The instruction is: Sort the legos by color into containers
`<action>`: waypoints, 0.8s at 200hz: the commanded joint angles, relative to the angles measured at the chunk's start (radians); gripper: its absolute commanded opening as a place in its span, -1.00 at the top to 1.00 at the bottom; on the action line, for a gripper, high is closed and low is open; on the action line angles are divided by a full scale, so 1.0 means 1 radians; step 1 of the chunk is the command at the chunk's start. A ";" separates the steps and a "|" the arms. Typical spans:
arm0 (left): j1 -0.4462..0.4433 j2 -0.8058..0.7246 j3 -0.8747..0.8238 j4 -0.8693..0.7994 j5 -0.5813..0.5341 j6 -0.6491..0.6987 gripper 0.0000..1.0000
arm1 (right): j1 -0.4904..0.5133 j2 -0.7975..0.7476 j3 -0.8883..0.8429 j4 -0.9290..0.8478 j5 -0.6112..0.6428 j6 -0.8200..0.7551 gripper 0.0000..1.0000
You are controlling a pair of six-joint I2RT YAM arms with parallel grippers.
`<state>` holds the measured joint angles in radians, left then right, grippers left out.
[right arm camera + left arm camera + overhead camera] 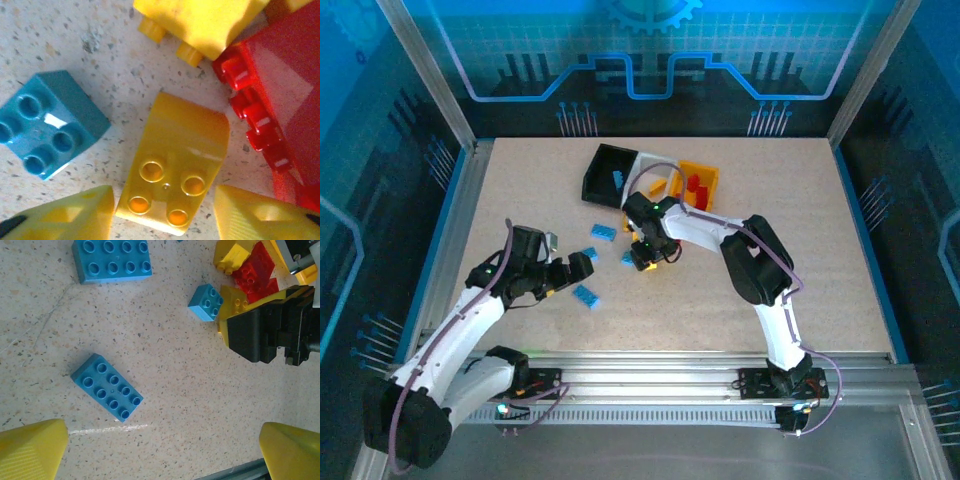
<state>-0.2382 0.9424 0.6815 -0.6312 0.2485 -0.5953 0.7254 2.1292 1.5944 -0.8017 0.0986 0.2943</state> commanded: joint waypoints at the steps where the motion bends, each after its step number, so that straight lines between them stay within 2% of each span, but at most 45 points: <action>1: 0.010 0.007 0.009 -0.022 0.009 0.025 -0.98 | -0.003 -0.033 -0.040 -0.023 0.027 0.018 0.04; 75: 0.010 0.019 0.018 -0.012 0.021 0.028 -0.98 | 0.002 -0.196 -0.144 0.054 0.026 0.025 0.39; 126: 0.010 0.026 0.023 -0.004 0.026 0.023 -0.98 | -0.020 -0.328 -0.154 0.093 -0.044 0.042 0.38; 160: 0.010 0.039 0.033 -0.002 0.037 0.006 -0.98 | -0.076 -0.356 -0.079 0.104 -0.115 0.045 0.38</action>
<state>-0.2375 0.9745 0.6819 -0.6300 0.2535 -0.5922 0.6964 1.8019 1.4528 -0.7231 0.0471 0.3195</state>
